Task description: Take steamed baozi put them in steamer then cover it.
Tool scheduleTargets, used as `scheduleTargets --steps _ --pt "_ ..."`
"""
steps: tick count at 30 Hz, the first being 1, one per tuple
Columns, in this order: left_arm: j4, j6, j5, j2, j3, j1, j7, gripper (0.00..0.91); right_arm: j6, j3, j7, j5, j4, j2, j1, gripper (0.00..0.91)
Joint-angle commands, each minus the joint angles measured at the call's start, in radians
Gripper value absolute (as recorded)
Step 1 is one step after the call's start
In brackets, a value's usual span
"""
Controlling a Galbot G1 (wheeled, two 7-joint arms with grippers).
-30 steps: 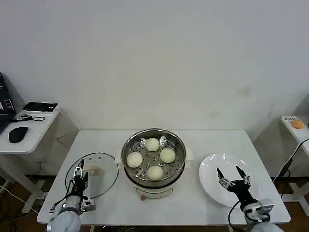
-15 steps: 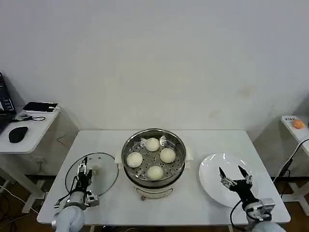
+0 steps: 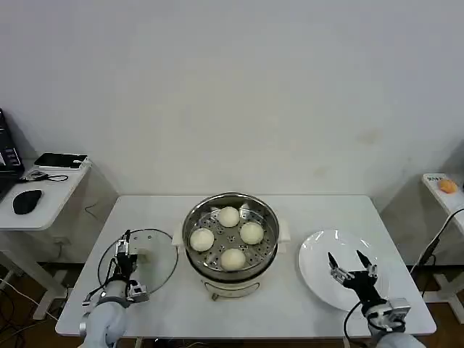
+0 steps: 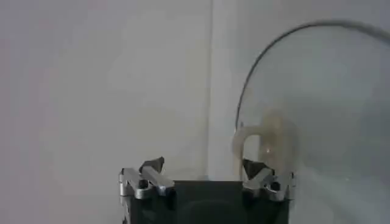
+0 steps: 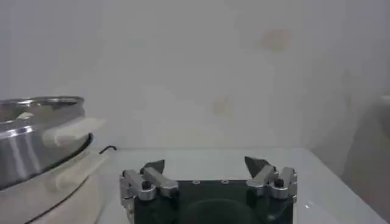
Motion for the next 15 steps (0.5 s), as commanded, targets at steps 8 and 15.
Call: scheduleTargets --steps 8,15 --pt "0.055 0.000 -0.087 -0.010 0.002 -0.015 -0.071 0.030 0.019 -0.004 -0.003 -0.003 -0.019 0.002 -0.008 0.907" --pt "0.070 -0.001 -0.098 -0.010 0.005 -0.017 -0.073 0.000 0.020 -0.004 -0.006 -0.004 -0.023 0.005 -0.008 0.907"
